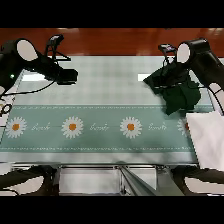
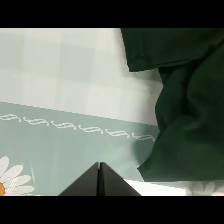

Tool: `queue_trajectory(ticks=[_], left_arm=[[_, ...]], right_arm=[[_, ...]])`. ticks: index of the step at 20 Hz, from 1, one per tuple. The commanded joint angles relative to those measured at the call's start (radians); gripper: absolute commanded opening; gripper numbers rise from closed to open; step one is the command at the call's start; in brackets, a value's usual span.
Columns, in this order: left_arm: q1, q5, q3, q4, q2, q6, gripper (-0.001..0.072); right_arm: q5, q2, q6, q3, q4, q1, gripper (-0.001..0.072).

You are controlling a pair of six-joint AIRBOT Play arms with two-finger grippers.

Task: Fold the shirts.

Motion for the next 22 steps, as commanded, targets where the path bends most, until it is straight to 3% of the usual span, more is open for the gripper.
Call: queue_trajectory(ticks=[1,13,15,17,18,19,20,21,22], left_arm=[[-0.001,0.0,0.0,0.0,-0.001,0.0,0.0021],[-0.001,0.031,-0.001,0.0,-0.002,0.0,0.0021],[0.0,0.15,-0.002,0.0,-0.009,0.0,0.0021],[-0.001,0.178,-0.002,0.0,-0.014,0.0,0.0021],[-0.001,0.197,0.0,0.005,-0.014,0.001,0.0022],[0.007,0.227,0.009,0.019,-0.014,0.001,0.0046],[0.023,0.225,0.036,0.027,-0.013,0.001,0.0164],[0.04,0.211,0.069,0.048,-0.01,0.001,0.038],[0.064,0.179,0.111,0.087,-0.003,0.0,0.0508]], right_arm=[[0.0,0.0,0.0,0.0,0.0,0.001,0.0021],[-0.005,0.0,0.0,0.0,0.0,0.001,0.0022],[-0.118,0.0,0.0,0.0,0.0,0.0,0.0022],[-0.248,0.0,0.0,0.0,0.001,0.001,0.0025],[-0.309,0.001,0.008,0.001,-0.003,-0.002,0.0096],[-0.345,0.001,0.017,0.011,-0.026,-0.007,0.0309],[-0.349,0.002,0.023,0.036,-0.084,-0.014,0.0413],[-0.326,0.002,0.037,0.069,-0.177,-0.023,0.0415],[-0.299,0.006,0.045,0.097,-0.283,-0.039,0.0415]])
